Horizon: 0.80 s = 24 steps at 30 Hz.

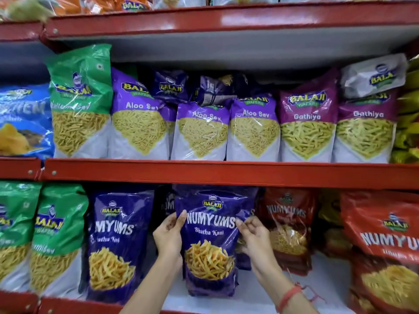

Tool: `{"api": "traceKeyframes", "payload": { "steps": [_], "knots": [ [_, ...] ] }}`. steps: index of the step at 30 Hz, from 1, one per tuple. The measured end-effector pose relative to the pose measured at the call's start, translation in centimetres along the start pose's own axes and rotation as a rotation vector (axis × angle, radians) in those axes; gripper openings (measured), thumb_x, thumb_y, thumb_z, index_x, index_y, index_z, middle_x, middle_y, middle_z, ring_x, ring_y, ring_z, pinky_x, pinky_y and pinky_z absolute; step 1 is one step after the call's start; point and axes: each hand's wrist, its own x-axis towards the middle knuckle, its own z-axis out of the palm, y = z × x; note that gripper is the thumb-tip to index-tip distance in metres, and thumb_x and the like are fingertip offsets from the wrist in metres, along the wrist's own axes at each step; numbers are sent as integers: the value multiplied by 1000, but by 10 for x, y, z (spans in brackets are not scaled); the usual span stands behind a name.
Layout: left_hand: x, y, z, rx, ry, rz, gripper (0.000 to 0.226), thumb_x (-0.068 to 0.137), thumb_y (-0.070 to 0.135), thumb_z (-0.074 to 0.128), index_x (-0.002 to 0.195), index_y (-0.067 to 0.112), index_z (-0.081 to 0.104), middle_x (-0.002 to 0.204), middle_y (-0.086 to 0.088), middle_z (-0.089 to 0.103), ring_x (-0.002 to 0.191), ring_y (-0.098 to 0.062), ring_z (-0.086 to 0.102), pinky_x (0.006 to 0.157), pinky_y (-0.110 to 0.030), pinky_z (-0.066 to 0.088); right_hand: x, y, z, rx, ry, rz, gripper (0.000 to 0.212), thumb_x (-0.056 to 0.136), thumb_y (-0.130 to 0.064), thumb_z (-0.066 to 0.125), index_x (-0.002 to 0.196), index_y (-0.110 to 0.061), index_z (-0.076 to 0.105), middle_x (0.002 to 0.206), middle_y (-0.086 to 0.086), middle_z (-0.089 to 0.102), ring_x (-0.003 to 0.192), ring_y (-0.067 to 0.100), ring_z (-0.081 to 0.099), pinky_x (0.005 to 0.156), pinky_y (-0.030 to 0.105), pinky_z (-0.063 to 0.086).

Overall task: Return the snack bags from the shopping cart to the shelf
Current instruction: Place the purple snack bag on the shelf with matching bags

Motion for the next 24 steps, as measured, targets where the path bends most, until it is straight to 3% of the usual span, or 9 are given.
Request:
{"api": "traceKeyframes", "payload": {
  "steps": [3,7,10,13,14,17,20,22,24],
  "knots": [
    [23,-8,1,-47,81,-13,28,74,11,73,100,3,66,98,-17,67,94,-26,60,99,-44,46,32,30,10,30,7,10,55,49,-71,77,64,-27,48,79,12,46,78,24,40,71,45,34],
    [45,-13,2,-54,122,-2,24,75,4,71,97,1,64,76,-4,62,80,-22,55,88,-36,45,54,43,28,24,78,38,25,66,-49,72,58,-35,52,72,13,47,72,26,42,69,42,35],
    [53,-22,-5,-36,135,-6,21,76,3,69,96,3,63,71,0,59,70,-16,53,84,-32,42,52,50,38,-8,129,92,35,85,-23,68,57,-34,51,62,0,49,72,24,43,68,39,36],
    [53,-25,-13,14,111,38,21,79,6,67,99,4,62,76,-1,60,81,-19,56,73,-14,48,51,60,39,-40,121,87,35,87,-18,66,58,-30,51,48,-13,51,65,20,43,72,39,37],
    [52,-25,-17,44,91,37,22,80,10,66,102,5,63,83,-4,63,85,-18,57,76,-13,48,49,57,40,-48,121,74,31,88,-20,66,61,-28,53,50,-15,56,64,17,47,74,39,39],
    [46,-38,-37,95,-9,-16,31,81,34,63,107,17,64,119,-10,64,111,-24,58,105,-41,42,38,52,38,-106,91,89,8,91,-32,59,87,-26,62,90,-8,66,92,18,56,88,37,47],
    [32,-50,-57,223,-92,-150,73,71,70,45,127,24,53,135,-7,55,124,-28,51,110,-52,34,20,61,29,-169,41,340,58,89,-62,42,134,-26,50,132,-1,55,125,26,50,112,50,33],
    [22,-51,-63,278,-130,-246,80,72,75,35,133,24,46,137,-8,53,125,-29,50,110,-51,35,12,71,28,-132,4,444,82,78,-80,33,137,-25,48,141,6,54,127,33,52,111,54,35],
    [13,-48,-65,285,-199,-286,71,83,67,27,137,22,40,142,-12,47,130,-30,44,113,-48,31,4,74,28,-64,-13,468,75,84,-74,29,131,-21,54,141,12,54,120,32,54,104,47,41]
  ]
}}
